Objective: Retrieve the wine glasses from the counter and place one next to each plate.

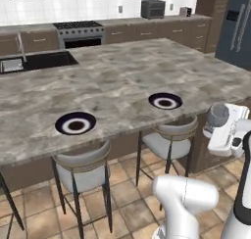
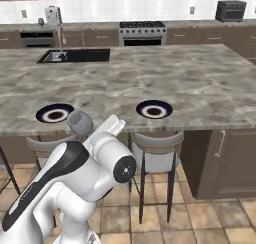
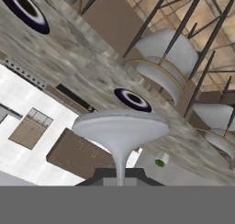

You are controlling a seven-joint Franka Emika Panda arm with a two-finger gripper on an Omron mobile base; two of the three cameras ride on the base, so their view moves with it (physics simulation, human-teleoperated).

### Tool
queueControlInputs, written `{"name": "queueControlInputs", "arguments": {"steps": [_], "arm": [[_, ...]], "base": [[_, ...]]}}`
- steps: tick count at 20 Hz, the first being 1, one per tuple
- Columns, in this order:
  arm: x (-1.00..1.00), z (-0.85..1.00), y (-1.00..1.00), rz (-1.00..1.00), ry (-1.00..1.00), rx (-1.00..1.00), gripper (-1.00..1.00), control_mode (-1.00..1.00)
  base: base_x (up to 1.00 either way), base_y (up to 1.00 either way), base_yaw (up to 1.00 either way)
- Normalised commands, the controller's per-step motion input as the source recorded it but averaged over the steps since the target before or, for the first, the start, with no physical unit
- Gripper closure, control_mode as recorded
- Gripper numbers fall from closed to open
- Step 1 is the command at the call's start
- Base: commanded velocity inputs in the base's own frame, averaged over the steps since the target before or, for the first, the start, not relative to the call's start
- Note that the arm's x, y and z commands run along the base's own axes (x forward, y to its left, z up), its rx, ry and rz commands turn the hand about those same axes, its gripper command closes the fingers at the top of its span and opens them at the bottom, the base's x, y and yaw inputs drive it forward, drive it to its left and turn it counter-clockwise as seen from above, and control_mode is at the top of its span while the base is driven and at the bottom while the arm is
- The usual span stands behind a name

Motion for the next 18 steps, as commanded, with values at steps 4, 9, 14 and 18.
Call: {"name": "queueControlInputs", "arguments": {"steps": [4,9,14,18], "arm": [[0.00,0.00,0.00,0.00,0.00,0.00,1.00,1.00],[0.00,0.00,0.00,0.00,0.00,0.00,1.00,1.00],[0.00,0.00,0.00,0.00,0.00,0.00,1.00,1.00],[0.00,0.00,0.00,0.00,0.00,0.00,1.00,1.00]], "base": [[0.00,-0.69,0.50],[0.23,-0.71,0.51],[0.01,-0.31,0.44],[-0.18,0.00,0.06]]}}
